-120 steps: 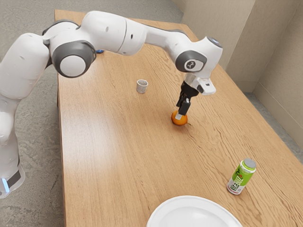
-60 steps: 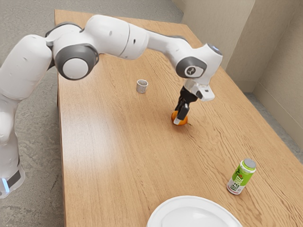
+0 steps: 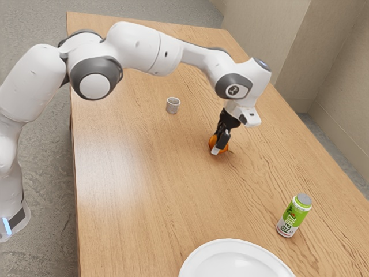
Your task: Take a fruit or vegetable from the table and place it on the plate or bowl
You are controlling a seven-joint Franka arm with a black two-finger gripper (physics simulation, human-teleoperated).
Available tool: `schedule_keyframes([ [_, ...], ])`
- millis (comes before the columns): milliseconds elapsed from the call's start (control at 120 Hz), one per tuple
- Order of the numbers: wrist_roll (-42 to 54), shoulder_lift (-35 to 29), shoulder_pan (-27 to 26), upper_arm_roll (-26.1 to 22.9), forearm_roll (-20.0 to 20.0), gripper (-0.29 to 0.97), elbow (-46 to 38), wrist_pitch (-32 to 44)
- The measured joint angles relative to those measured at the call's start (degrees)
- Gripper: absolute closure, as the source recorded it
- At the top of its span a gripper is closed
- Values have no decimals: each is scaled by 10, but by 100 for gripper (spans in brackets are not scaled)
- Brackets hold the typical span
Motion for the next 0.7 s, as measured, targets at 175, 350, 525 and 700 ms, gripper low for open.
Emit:
schedule_keyframes([
  [175, 0, 1, -1, 0, 0, 13, -1, -1],
  [350, 0, 0, 0, 1, -2, 38, -4, 0],
  [525, 0, -3, 0, 1, -4, 36, -5, 2],
  [700, 0, -16, 0, 2, -6, 39, -5, 1],
])
